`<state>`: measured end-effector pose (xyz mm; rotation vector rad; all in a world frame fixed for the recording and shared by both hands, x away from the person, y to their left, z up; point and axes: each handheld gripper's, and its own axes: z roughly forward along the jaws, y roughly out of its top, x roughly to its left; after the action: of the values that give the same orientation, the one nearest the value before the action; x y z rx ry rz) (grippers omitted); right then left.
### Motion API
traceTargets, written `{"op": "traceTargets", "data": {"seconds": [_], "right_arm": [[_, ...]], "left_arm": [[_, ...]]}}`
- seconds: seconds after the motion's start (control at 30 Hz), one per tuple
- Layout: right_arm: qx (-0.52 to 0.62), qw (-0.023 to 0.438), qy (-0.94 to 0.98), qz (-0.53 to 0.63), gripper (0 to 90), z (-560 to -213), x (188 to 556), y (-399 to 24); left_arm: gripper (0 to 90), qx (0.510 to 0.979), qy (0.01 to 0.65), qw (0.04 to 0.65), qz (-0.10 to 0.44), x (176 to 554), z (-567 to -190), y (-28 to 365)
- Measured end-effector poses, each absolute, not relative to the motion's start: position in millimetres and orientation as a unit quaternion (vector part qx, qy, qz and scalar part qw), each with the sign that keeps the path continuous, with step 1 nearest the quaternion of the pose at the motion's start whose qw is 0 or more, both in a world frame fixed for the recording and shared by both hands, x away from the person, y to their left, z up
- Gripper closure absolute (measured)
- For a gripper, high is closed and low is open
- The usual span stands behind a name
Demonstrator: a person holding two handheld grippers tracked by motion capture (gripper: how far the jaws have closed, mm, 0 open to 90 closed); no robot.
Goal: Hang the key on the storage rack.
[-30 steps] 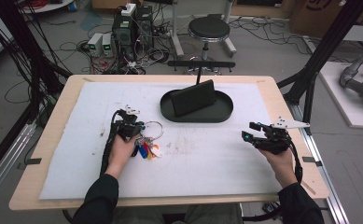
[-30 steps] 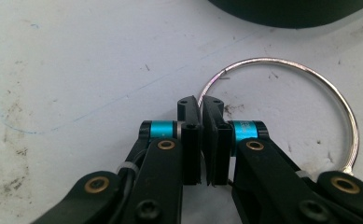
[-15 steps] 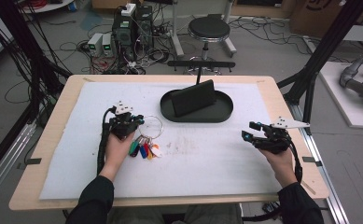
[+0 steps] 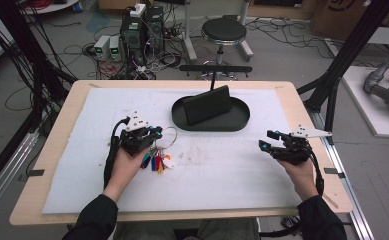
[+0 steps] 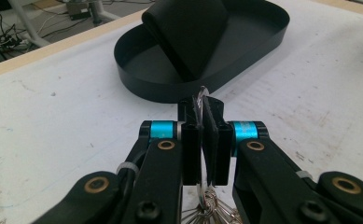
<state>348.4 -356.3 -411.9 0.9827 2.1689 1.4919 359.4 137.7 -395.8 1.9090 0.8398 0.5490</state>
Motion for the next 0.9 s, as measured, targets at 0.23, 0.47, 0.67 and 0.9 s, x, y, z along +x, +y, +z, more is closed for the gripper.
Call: {"op": "traceTargets", "data": {"seconds": [0.23, 0.47, 0.67, 0.9], "right_arm": [[0.345, 0.164, 0.762, 0.523, 38.3, -412.0, 348.5, -355.9], [0.345, 0.164, 0.762, 0.523, 38.3, -412.0, 348.6, -356.3], [0.345, 0.164, 0.762, 0.523, 38.3, -412.1, 348.8, -356.7], [0.345, 0.165, 0.762, 0.523, 38.4, -412.1, 348.8, -356.5]], "left_arm": [[83.2, 0.797, 0.336, 0.457, 0.208, 362.4, -400.7, 135.2], [85.7, 0.808, 0.332, 0.445, 0.197, 366.0, -404.8, 134.6], [86.2, 0.808, 0.329, 0.45, 0.188, 366.6, -405.0, 136.4], [86.6, 0.802, 0.306, 0.475, 0.194, 363.3, -399.9, 138.2]]}}
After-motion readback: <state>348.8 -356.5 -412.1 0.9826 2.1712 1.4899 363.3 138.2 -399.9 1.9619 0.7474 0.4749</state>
